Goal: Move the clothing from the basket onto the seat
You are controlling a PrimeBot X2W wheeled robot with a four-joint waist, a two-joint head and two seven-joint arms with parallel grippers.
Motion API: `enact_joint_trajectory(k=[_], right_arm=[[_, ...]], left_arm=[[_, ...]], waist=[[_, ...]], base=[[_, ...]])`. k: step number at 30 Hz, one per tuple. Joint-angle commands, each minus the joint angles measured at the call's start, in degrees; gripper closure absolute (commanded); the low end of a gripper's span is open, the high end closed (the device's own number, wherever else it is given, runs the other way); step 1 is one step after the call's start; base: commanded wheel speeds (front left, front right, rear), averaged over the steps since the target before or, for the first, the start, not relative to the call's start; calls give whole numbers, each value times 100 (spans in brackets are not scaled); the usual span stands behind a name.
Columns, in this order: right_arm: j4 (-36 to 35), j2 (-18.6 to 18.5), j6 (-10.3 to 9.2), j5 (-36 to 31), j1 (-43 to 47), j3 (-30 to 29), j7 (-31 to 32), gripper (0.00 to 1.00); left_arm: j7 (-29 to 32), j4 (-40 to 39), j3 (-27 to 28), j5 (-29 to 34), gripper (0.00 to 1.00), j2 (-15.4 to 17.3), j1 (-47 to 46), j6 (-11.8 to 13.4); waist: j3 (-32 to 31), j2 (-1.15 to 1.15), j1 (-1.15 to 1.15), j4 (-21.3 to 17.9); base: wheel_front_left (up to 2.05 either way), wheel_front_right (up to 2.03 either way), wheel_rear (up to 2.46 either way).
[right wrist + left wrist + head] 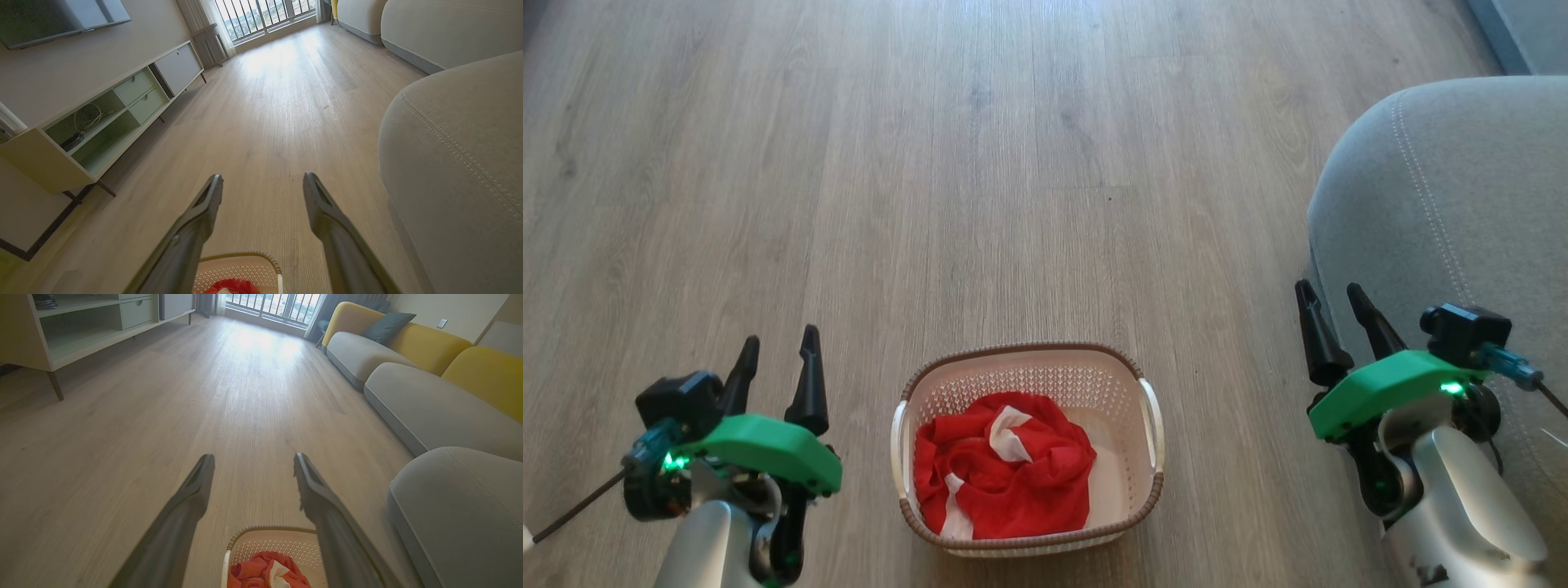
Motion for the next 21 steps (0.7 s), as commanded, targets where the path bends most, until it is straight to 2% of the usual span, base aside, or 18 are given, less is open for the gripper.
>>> enact_joint_trajectory(k=[1,21], right_arm=[[-134,-96,37,-205,-342,133,-120,0],[1,-227,45,-1502,-758,291,-457,0]], left_arm=[[-95,-171,148,212,0,126,-393,47],[-430,-204,263,1619,0,77,-641,121]], waist=[[-2,0,0,-3],[34,0,0,0]], base=[[0,0,0],[0,0,0]])
